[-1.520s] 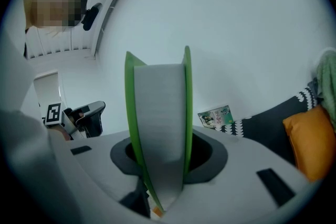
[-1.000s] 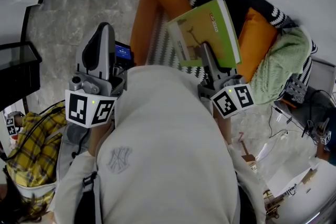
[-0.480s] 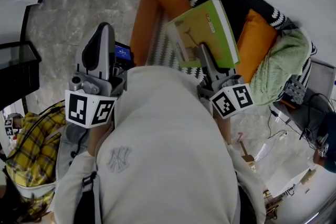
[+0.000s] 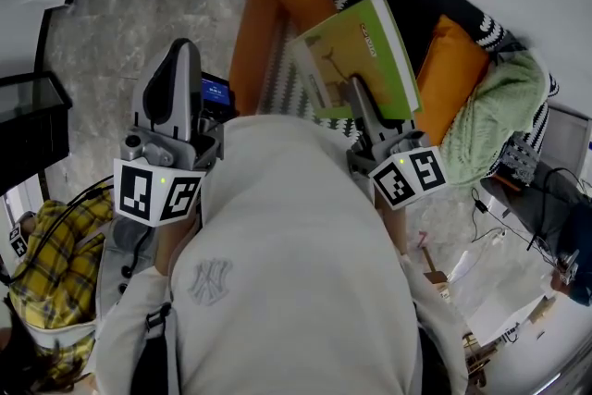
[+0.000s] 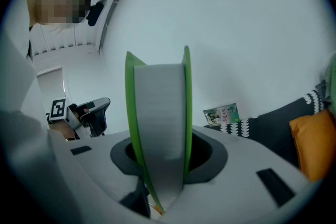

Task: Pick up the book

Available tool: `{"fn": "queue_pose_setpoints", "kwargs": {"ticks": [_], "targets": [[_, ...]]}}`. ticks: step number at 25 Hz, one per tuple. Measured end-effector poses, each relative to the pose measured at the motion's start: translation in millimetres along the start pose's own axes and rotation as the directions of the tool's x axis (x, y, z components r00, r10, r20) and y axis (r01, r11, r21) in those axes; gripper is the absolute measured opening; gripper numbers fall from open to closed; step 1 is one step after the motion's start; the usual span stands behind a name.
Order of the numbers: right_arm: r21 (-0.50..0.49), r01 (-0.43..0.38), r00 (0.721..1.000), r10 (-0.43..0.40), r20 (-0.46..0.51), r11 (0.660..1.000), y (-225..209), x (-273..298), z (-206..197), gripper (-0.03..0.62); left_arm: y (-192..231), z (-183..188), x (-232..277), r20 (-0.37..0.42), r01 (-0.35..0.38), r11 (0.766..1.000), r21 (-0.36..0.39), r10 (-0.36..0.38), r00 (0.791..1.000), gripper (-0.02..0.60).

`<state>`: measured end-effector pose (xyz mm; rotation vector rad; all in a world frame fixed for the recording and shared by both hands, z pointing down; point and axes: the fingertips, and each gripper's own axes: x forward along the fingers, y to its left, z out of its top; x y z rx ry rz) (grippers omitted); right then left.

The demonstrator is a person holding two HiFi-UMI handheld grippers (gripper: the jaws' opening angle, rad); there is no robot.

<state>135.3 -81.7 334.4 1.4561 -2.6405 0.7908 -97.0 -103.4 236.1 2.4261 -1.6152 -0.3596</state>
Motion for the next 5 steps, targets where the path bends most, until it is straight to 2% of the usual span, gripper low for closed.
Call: {"fn": "queue_pose_setpoints", "kwargs": {"ticks": [5], "targets": [[0.002,-0.003,1.0,0.003,-0.009,1.0,-3.9,3.5,-1.2,0.144,0.0,-1.3,5.0,-0.003,0.0,1.0,0.0,0.0,1.0,0.002]]}}
